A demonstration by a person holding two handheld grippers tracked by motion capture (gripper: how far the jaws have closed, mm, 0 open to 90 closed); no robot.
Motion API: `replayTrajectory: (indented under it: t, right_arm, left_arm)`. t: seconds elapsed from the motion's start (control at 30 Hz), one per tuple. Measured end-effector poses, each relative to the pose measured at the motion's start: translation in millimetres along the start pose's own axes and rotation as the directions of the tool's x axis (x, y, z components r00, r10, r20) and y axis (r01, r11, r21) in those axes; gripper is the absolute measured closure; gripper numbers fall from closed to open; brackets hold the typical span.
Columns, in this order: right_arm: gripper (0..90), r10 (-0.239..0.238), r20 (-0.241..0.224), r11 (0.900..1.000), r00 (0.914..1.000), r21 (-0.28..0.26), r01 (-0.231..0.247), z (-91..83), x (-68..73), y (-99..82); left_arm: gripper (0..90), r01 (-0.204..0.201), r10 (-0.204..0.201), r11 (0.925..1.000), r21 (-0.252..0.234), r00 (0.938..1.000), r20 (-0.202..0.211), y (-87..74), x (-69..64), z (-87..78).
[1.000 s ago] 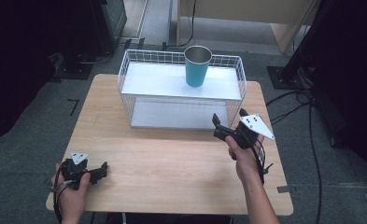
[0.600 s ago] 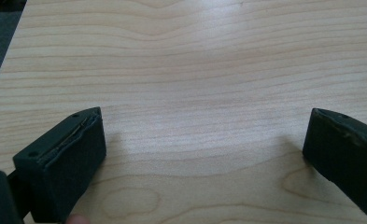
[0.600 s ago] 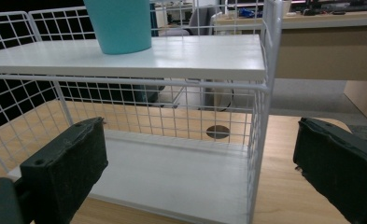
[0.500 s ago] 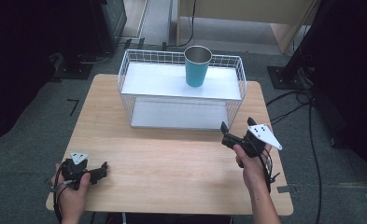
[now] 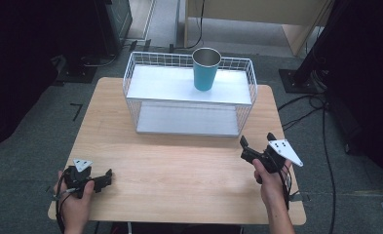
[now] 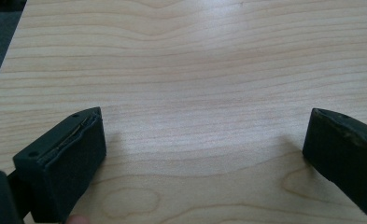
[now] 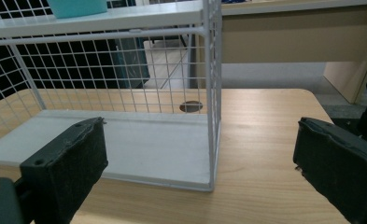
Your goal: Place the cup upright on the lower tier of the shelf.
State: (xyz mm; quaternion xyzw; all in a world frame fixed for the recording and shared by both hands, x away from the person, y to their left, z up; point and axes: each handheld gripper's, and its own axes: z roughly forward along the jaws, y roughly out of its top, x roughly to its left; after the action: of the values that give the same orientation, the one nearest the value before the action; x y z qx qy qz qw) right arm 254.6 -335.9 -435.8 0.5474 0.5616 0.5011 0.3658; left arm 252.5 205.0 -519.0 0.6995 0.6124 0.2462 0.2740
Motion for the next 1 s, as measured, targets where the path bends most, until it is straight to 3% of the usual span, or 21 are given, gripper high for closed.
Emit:
replayTrajectory:
  t: [0.53,1.0]
  right_arm:
    - [4.8,0.006,0.060,0.9991,0.9982,0.041,-0.008,-13.2,-25.3,-25.9]
    - [5.5,0.011,0.135,0.9960,0.9908,0.086,-0.023,-30.2,-54.4,-49.5]
  left_arm:
    - [0.0,0.000,0.000,1.0000,0.000,1.0000,0.000,0.0,0.0,0.0]
    - [0.0,-0.001,0.001,1.0000,0.000,1.0000,0.000,0.0,0.0,0.0]
